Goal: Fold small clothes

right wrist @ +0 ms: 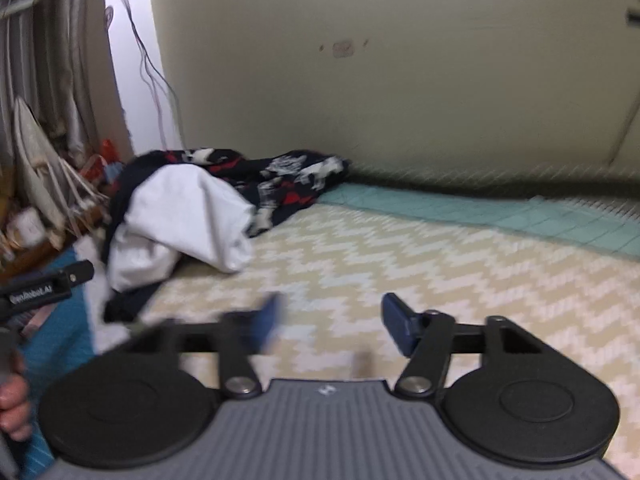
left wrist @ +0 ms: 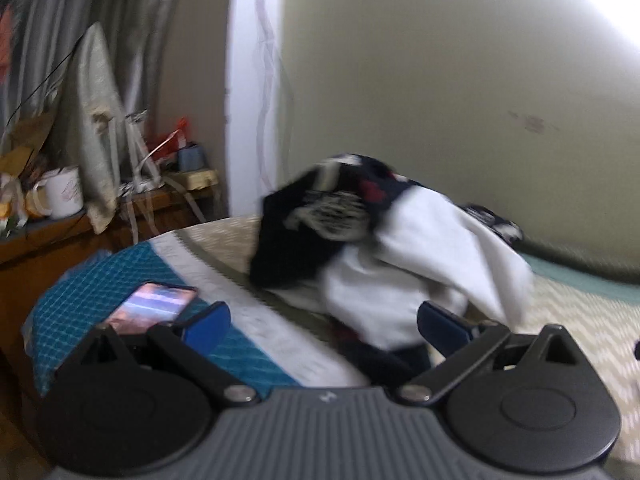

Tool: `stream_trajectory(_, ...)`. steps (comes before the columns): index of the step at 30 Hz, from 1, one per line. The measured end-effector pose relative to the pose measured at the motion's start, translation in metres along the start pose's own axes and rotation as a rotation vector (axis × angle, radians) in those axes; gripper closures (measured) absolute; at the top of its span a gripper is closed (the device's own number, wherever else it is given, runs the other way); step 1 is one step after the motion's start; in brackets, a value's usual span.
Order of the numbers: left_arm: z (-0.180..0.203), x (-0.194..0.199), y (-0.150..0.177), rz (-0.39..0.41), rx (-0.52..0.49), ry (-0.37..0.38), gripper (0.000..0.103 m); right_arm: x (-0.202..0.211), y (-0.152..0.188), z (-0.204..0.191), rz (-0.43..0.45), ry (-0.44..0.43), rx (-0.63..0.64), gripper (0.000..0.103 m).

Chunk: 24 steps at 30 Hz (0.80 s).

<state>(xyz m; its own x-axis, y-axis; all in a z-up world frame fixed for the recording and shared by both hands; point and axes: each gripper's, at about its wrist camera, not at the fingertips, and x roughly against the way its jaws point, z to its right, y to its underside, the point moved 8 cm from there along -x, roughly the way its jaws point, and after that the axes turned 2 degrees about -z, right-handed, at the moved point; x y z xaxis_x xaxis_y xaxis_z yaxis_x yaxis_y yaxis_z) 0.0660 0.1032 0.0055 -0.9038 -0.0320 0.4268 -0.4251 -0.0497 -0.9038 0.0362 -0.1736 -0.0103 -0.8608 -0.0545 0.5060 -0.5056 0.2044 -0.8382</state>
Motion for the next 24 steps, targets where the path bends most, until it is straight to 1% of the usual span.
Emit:
stream_trajectory(1,-0.01,-0.005,-0.003,-0.007,0.021,-0.003,0.0,-0.003,-0.006,-0.006,-0.009,-0.028,-0.013,0.061)
stream_trajectory(4,-0.03,-0.013,-0.006,-0.006,0.058,-0.013,0.0,-0.017,-0.037,-0.04,-0.02,-0.117,-0.004,0.062)
stream_trajectory(6,-0.036,-0.015,-0.003,0.003,0.071,0.003,0.0,-0.028,-0.063,-0.073,-0.019,-0.175,0.022,0.057)
stream_trajectory(7,-0.036,-0.016,0.0,0.008,0.072,0.013,0.0,-0.035,-0.077,-0.091,-0.016,-0.201,0.036,0.047)
stream_trajectory(8,-0.035,-0.017,0.004,0.006,0.068,0.022,0.0,-0.043,-0.09,-0.11,-0.014,-0.223,0.052,0.04)
stream_trajectory(9,-0.034,-0.02,0.009,-0.016,0.063,0.032,0.003,-0.052,-0.102,-0.128,-0.014,-0.242,0.067,0.031)
stream_trajectory(10,-0.033,-0.021,0.009,-0.024,0.068,0.065,0.003,-0.063,-0.113,-0.146,-0.02,-0.259,0.085,0.031)
stream_trajectory(12,-0.034,-0.021,0.008,-0.005,0.087,0.082,0.003,-0.091,-0.127,-0.18,-0.054,-0.267,0.122,0.031)
stream_trajectory(14,-0.037,-0.022,0.008,-0.011,0.107,0.108,0.003,-0.125,-0.132,-0.204,-0.104,-0.237,0.158,0.031)
stream_trajectory(15,-0.038,-0.022,0.009,-0.014,0.116,0.115,0.003,-0.142,-0.131,-0.212,-0.143,-0.21,0.162,0.034)
stream_trajectory(16,-0.039,-0.022,0.009,-0.016,0.126,0.119,0.003,-0.157,-0.129,-0.216,-0.181,-0.19,0.153,0.044)
stream_trajectory(17,-0.041,-0.022,0.01,-0.017,0.134,0.125,0.003,-0.17,-0.126,-0.219,-0.213,-0.18,0.139,0.051)
stream_trajectory(18,-0.041,-0.022,0.01,-0.015,0.141,0.13,0.003,-0.177,-0.125,-0.218,-0.22,-0.156,0.132,0.068)
stream_trajectory(19,-0.042,-0.021,0.01,-0.013,0.146,0.134,0.003,-0.18,-0.129,-0.215,-0.205,-0.135,0.13,0.088)
stream_trajectory(20,-0.042,-0.02,0.01,-0.011,0.148,0.138,0.003,-0.176,-0.137,-0.211,-0.181,-0.134,0.11,0.094)
stream_trajectory(21,-0.042,-0.02,0.01,-0.011,0.147,0.14,0.003,-0.168,-0.144,-0.202,-0.154,-0.138,0.067,0.097)
stream_trajectory(22,-0.041,-0.02,0.01,-0.011,0.142,0.141,0.003,-0.158,-0.155,-0.193,-0.122,-0.146,0.02,0.103)
stream_trajectory(24,-0.038,-0.018,0.01,-0.007,0.125,0.143,0.003,-0.127,-0.183,-0.17,-0.012,-0.137,-0.027,0.103)
